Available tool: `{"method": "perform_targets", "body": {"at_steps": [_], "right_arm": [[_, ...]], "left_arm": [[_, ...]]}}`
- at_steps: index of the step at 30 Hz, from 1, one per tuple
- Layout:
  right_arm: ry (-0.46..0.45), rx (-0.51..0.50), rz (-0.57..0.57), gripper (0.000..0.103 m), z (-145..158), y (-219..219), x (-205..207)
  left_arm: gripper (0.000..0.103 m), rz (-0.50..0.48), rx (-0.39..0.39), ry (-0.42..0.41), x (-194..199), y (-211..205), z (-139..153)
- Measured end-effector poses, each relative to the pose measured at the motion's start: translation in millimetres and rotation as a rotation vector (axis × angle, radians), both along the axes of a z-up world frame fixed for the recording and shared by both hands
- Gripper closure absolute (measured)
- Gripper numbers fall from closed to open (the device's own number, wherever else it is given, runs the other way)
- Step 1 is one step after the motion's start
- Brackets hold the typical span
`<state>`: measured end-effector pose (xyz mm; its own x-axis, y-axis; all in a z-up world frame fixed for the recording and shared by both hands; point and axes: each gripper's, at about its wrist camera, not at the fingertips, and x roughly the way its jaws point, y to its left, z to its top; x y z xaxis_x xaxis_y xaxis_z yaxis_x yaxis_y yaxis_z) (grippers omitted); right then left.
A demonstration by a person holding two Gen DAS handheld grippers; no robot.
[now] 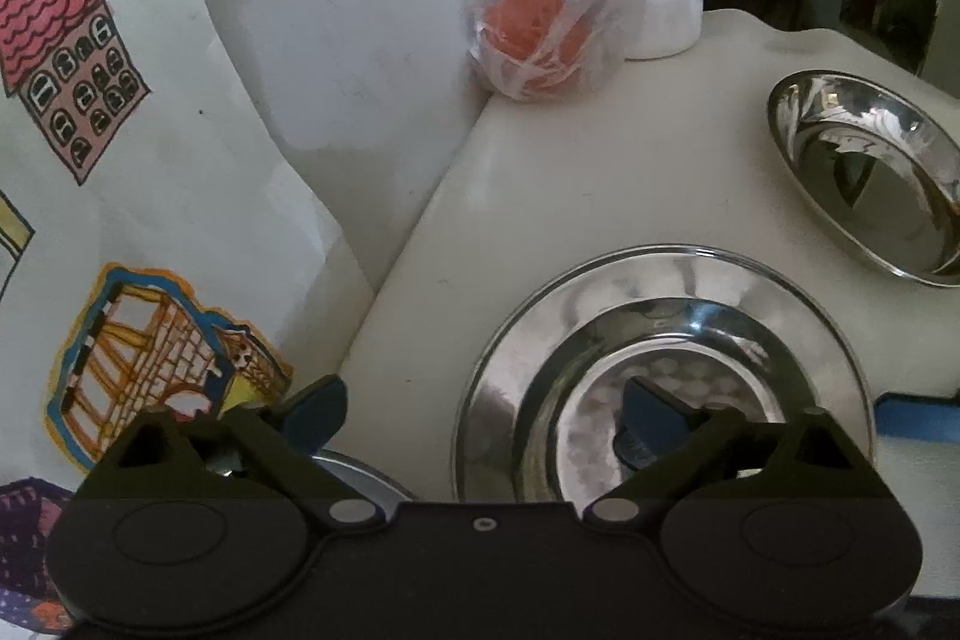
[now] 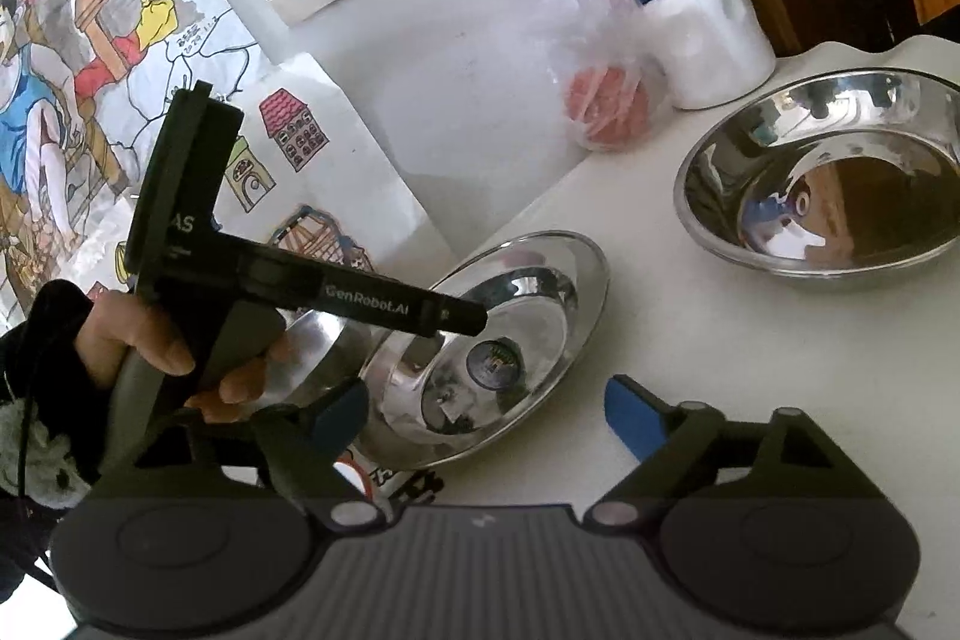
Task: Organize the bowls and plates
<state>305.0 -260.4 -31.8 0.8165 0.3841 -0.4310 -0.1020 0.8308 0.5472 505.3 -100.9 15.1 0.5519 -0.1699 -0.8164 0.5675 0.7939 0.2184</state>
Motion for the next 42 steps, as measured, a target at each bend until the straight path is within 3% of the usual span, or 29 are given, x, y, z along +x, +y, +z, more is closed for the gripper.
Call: {"method": "perform_targets", "body": {"at_steps": [5, 10, 14, 29, 42], "right_arm": [[0.017, 0.022, 0.001, 0.045, -2.3, -2.8, 2.2], [0.034, 0.024, -0.016, 0.065, -4.7, -5.5, 1.4], [0.047, 0.019, -0.047, 0.079, -5.7, -8.2, 0.5], [0.031, -0.052, -0.182, 0.087, -0.2, -13.9, -16.1], [-0.022, -0.025, -0.259, 0.089, 21.7, -34.0, -51.9]], "left_arm": [[0.035, -0.033, 0.004, 0.027, -5.4, -5.0, -2.8], [0.057, -0.046, 0.012, 0.023, -10.6, -10.7, -1.5], [0.066, -0.036, 0.009, 0.030, -10.6, -11.1, -0.6], [0.074, 0.000, -0.030, 0.033, -27.3, -15.2, 8.5], [0.076, -0.012, -0.094, -0.008, -60.0, -24.1, 39.4]]}}
